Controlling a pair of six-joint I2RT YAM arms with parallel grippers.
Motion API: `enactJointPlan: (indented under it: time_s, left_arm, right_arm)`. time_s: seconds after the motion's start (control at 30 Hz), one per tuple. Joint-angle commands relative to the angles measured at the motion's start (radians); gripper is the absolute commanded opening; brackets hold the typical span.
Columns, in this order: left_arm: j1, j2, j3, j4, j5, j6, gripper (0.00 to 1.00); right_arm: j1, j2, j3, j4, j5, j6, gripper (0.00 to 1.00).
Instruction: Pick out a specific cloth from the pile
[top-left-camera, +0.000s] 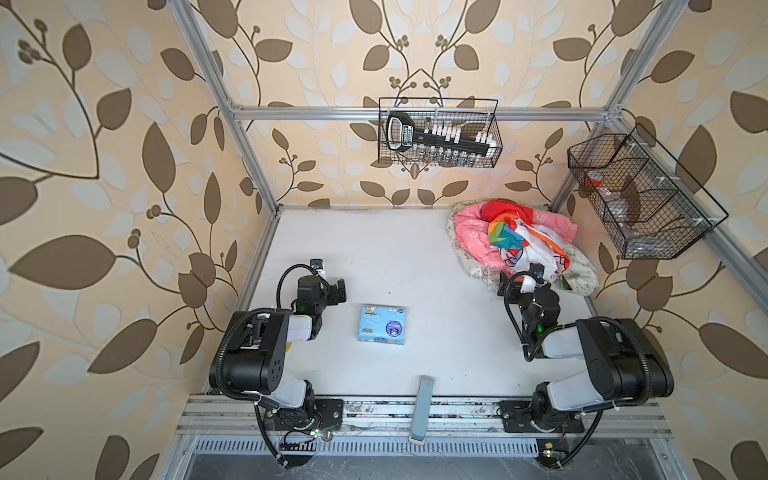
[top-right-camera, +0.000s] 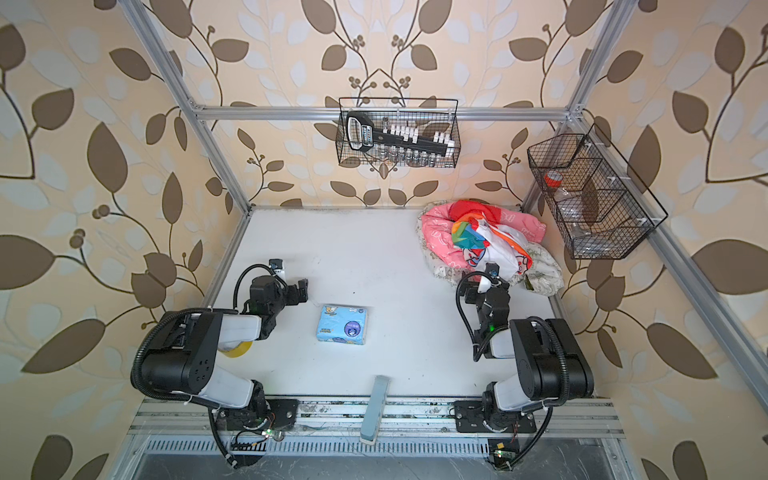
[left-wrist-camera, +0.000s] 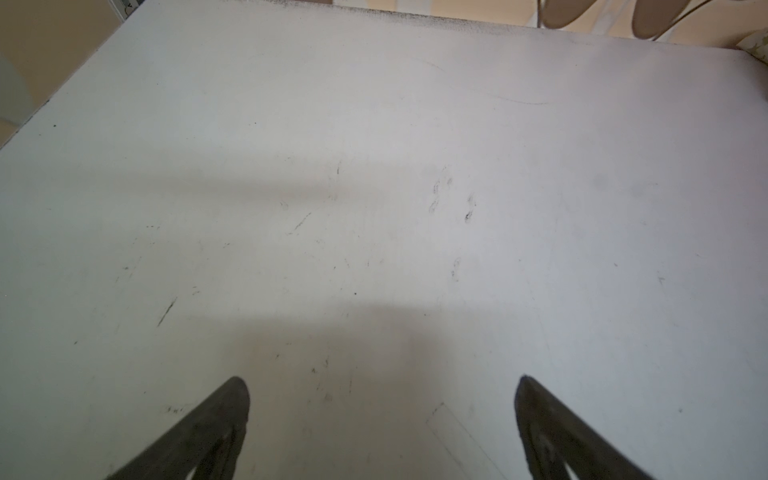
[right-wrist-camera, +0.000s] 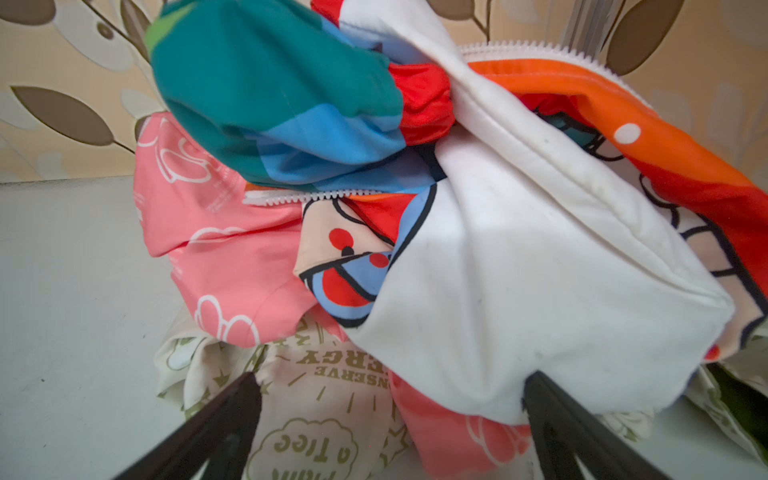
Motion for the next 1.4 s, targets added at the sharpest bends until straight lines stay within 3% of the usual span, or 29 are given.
enactJointPlan:
  time_s: [0.0,0.13,0.23,0.37,0.5,0.63,0.77,0.9,0.97,1.1,1.23,1.37]
  left_arm:
    - [0.009,-0.006,0.027,0.024,-0.007,0.017,0.99]
    - [0.009,-0.01,0.024,0.026,-0.007,0.016,0.99]
    - [0.009,-0.025,0.016,0.036,-0.017,0.018,0.99]
    - [0.009,-0.167,0.131,-0.289,-0.044,-0.017,0.99]
    - [0.009,-0.308,0.203,-0.471,-0.012,-0.118,0.99]
    - [0.008,-0.443,0.269,-0.646,0.156,-0.185,0.99]
    - [0.006,-0.475,0.395,-0.836,0.436,-0.212,0.99]
    - [-0.024,-0.442,0.433,-0.808,0.804,-0.3,0.98]
    - [-0.076,-0.439,0.43,-0.798,0.903,-0.287,0.98]
    - [-0.166,-0.464,0.43,-0.832,0.954,-0.215,0.99]
    - [-0.222,-0.477,0.43,-0.831,1.013,-0.201,0.99]
    - [-0.252,-0.483,0.426,-0.842,0.965,-0.206,0.99]
  right_arm:
    - [-0.004,-0.002,0.018,0.0,-0.014,0.009,1.0]
    - [-0.003,-0.009,0.016,0.008,-0.011,0.009,1.0]
    - [-0.002,-0.094,0.107,-0.23,0.007,0.021,1.0]
    - [-0.001,-0.237,0.152,-0.429,-0.009,0.065,1.0]
    - [0.001,-0.408,0.181,-0.607,-0.001,0.132,1.0]
    - [0.007,-0.531,0.257,-0.804,-0.045,0.168,1.0]
    - [0.013,-0.582,0.373,-0.994,-0.107,0.186,1.0]
    - [0.025,-0.561,0.495,-1.132,-0.247,0.157,1.0]
    - [0.044,-0.528,0.568,-1.207,-0.306,0.149,0.99]
    - [0.116,-0.423,0.721,-1.345,-0.311,0.126,1.0]
    - [0.235,-0.285,0.856,-1.447,-0.218,0.1,1.0]
    - [0.325,-0.133,0.947,-1.484,-0.104,0.078,0.99]
